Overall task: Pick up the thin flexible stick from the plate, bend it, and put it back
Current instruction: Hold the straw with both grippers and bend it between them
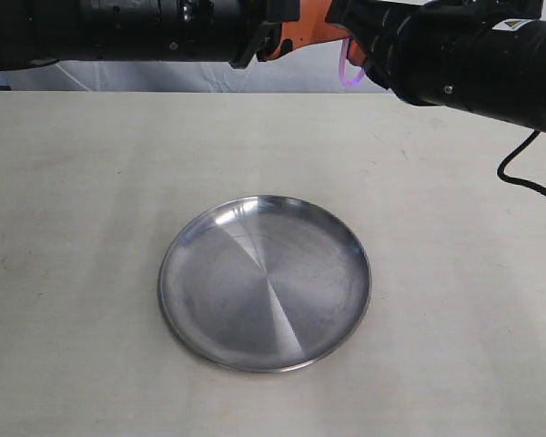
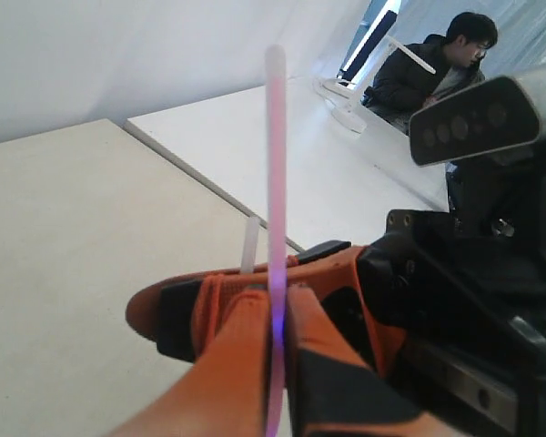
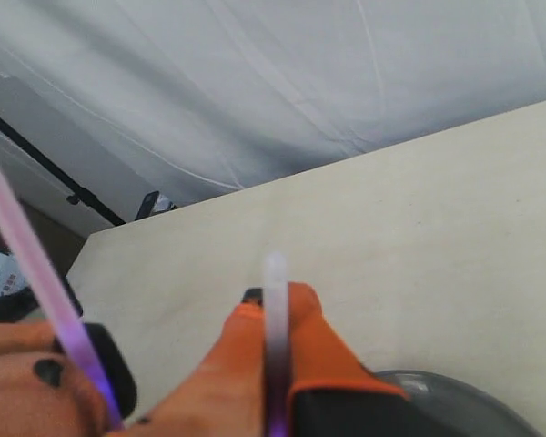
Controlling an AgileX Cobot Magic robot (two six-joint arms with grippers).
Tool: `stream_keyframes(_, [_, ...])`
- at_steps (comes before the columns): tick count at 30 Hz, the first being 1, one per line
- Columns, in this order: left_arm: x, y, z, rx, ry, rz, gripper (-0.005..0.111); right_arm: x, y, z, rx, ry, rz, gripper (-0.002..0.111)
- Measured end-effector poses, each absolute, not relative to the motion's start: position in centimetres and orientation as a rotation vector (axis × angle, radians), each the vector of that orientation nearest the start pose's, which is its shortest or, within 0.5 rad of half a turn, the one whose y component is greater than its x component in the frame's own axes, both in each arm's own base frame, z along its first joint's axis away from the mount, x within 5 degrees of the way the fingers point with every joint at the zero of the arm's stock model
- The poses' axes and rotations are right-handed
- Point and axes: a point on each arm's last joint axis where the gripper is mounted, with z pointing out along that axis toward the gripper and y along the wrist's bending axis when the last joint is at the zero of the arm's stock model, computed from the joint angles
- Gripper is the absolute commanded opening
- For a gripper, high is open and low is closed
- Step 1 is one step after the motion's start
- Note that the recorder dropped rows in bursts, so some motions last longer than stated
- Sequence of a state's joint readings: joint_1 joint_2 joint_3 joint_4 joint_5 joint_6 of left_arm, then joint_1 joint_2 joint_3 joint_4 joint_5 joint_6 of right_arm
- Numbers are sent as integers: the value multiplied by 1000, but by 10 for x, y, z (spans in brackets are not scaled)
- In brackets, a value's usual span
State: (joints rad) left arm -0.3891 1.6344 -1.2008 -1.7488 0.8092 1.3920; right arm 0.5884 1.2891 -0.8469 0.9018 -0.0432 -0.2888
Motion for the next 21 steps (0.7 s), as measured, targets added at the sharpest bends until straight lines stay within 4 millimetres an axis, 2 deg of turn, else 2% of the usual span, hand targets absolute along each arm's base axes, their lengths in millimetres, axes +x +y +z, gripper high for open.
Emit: stream_keyframes(21, [310, -200, 327, 583, 1772, -1263, 0, 239, 159, 308, 26, 1996, 781, -1])
